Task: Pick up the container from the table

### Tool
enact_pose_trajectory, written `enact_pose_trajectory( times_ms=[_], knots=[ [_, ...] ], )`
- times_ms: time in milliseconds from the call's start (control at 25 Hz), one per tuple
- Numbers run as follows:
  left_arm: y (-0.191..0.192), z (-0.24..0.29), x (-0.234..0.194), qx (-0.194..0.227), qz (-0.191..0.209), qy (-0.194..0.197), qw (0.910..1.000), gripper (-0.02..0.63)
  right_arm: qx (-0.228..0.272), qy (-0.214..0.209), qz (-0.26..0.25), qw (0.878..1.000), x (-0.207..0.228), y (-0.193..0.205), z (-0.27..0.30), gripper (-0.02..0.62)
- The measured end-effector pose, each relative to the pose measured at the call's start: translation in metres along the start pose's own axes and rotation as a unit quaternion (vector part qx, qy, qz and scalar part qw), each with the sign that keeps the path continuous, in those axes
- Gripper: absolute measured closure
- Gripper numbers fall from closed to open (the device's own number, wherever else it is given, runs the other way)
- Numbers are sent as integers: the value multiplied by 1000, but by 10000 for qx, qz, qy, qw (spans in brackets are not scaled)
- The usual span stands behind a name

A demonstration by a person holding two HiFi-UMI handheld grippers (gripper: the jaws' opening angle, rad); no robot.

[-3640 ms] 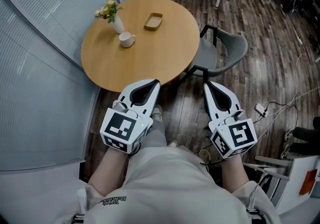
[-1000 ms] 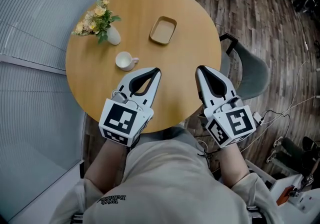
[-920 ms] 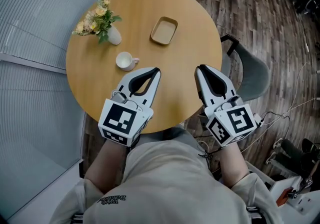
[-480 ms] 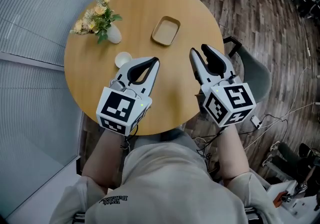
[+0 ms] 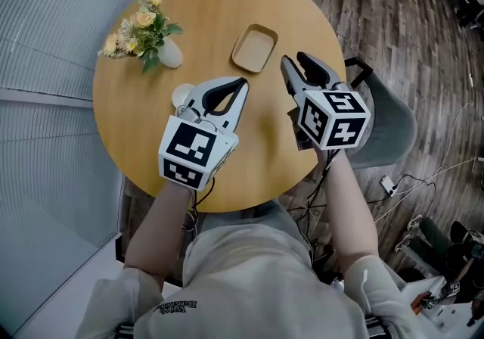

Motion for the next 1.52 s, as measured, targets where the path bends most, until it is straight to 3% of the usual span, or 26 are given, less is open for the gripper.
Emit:
enact_pose_trajectory(
  times_ms=[720, 1000, 1280, 1520],
  knots=[
    [75, 65, -36, -563, -707, -121, 9958, 586, -1464, 274, 333, 9883, 45, 106, 129, 468],
    [103, 71, -40, -786, -828, -70, 9934, 586, -1916, 470, 447, 9793, 62, 148, 152, 468],
    [120, 70, -44, -908, -903, -39, 9918, 586, -2329, 717, 416, 9690, 69, 162, 161, 470],
    [128, 71, -39, -973, -982, 7, 9904, 586, -2590, 752, 281, 9625, 67, 168, 164, 546]
  ],
)
Point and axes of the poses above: the fingertips, and each gripper's own axes: z forward along the fingers, x to its right, y out of its underside, the point moved 10 cm from there along -z, backward along the fingers, and after that the axes turned 6 degrees about x, right-handed, at the moved point
